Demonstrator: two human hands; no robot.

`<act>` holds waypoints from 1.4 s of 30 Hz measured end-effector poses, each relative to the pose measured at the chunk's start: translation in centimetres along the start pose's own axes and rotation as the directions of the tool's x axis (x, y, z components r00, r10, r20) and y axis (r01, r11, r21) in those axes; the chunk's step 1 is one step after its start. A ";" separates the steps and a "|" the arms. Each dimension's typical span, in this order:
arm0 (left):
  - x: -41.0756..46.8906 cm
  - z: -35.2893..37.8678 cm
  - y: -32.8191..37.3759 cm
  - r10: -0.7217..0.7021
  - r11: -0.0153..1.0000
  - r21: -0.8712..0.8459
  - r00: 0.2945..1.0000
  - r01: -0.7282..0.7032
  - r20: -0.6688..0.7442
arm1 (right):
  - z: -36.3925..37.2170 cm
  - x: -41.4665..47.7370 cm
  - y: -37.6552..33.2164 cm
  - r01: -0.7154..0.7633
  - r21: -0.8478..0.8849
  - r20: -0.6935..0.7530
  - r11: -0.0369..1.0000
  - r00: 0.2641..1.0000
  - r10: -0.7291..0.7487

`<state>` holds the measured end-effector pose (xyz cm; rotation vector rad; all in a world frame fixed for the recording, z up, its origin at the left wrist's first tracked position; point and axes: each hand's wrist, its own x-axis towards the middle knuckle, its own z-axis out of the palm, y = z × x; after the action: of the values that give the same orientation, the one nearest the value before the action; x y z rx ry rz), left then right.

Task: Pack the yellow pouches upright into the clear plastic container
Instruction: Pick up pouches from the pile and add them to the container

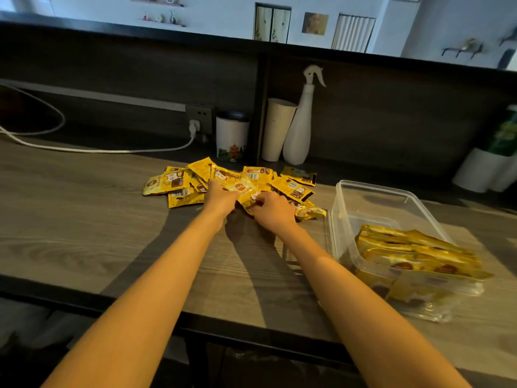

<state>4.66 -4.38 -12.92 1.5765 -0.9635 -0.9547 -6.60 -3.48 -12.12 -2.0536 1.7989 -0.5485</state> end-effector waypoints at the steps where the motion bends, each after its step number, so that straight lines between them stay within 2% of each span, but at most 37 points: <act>1: -0.1 0.0 0.0 0.000 0.998 -0.068 1.000 -0.002 -0.026 | -0.2 -0.3 -0.1 0.016 0.033 0.003 0.999 1.000 -0.016; 3: -0.3 0.0 0.0 -0.006 0.991 -0.134 0.998 -0.002 -0.059 | -0.5 -0.7 0.0 0.038 0.117 0.021 0.992 0.999 -0.041; 5: -0.6 -0.1 -0.2 0.007 0.995 -0.101 0.997 -0.015 -0.083 | -0.8 -0.9 0.4 0.037 0.215 0.035 0.976 0.998 -0.046; 7: -0.7 -0.3 -0.3 0.005 0.998 -0.059 0.992 -0.012 -0.126 | -0.9 -1.1 0.9 0.031 0.242 -0.039 0.970 0.999 -0.022; 9: -0.9 -0.4 -0.4 0.031 0.998 -0.045 0.985 -0.040 -0.169 | -1.0 -1.1 1.5 -0.036 0.054 -0.183 0.998 0.982 0.046; 10: -1.1 -0.5 -0.3 0.056 0.997 -0.034 0.982 -0.063 -0.181 | -1.1 -1.1 1.8 -0.116 -0.062 -0.199 0.991 0.975 0.102; 13: -1.9 -0.5 0.3 0.127 0.990 -0.037 0.976 -0.135 -0.175 | -1.4 -1.5 2.3 -0.297 -0.172 -0.049 0.939 0.955 0.293; 15: -2.5 -0.6 0.6 0.165 0.983 -0.048 0.969 -0.176 -0.182 | -1.3 -1.4 2.6 -0.318 -0.217 -0.021 0.923 0.947 0.321; 18: -2.8 -1.1 0.6 0.152 0.983 -0.080 0.973 -0.168 -0.175 | -1.3 -1.5 2.7 -0.243 -0.226 -0.077 0.943 0.970 0.232; 21: -3.4 -1.7 0.8 0.066 0.989 -0.120 0.988 -0.084 -0.141 | -1.3 -2.5 2.5 -0.123 -0.203 -0.083 0.971 0.991 0.108; 25: -4.9 -2.8 0.9 -0.016 0.983 -0.181 0.993 -0.005 -0.116 | -1.4 -4.1 2.0 0.025 -0.146 -0.177 0.989 0.983 -0.051; 29: -6.2 -3.8 1.6 -0.080 0.981 -0.177 0.996 0.074 -0.029 | -2.0 -5.4 1.2 0.237 -0.092 -0.272 0.967 0.928 -0.253; 33: -8.7 -3.8 3.6 -0.118 0.986 -0.102 0.980 0.135 0.161 | -3.5 -7.1 0.5 0.391 -0.107 -0.355 0.914 0.844 -0.403; 35: -9.8 -3.2 4.0 -0.083 0.993 -0.063 0.971 0.100 0.226 | -4.3 -7.7 0.4 0.435 -0.093 -0.357 0.896 0.825 -0.438; 38: -10.8 -2.3 4.8 0.035 0.997 -0.070 0.985 -0.023 0.169 | -6.0 -8.4 0.5 0.461 -0.002 -0.336 0.888 0.836 -0.435; 40: -11.2 -1.8 5.3 0.149 0.986 -0.087 0.984 -0.141 0.096 | -7.5 -9.2 0.8 0.449 0.170 -0.304 0.877 0.871 -0.387; 42: -11.9 -1.2 5.8 0.261 0.962 -0.098 0.962 -0.254 0.077 | -9.3 -10.1 1.0 0.373 0.462 -0.298 0.805 0.920 -0.255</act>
<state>0.67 6.01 -5.73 1.3067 -1.1434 -0.8765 -13.34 6.31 -5.15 -1.9588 1.2146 -1.2518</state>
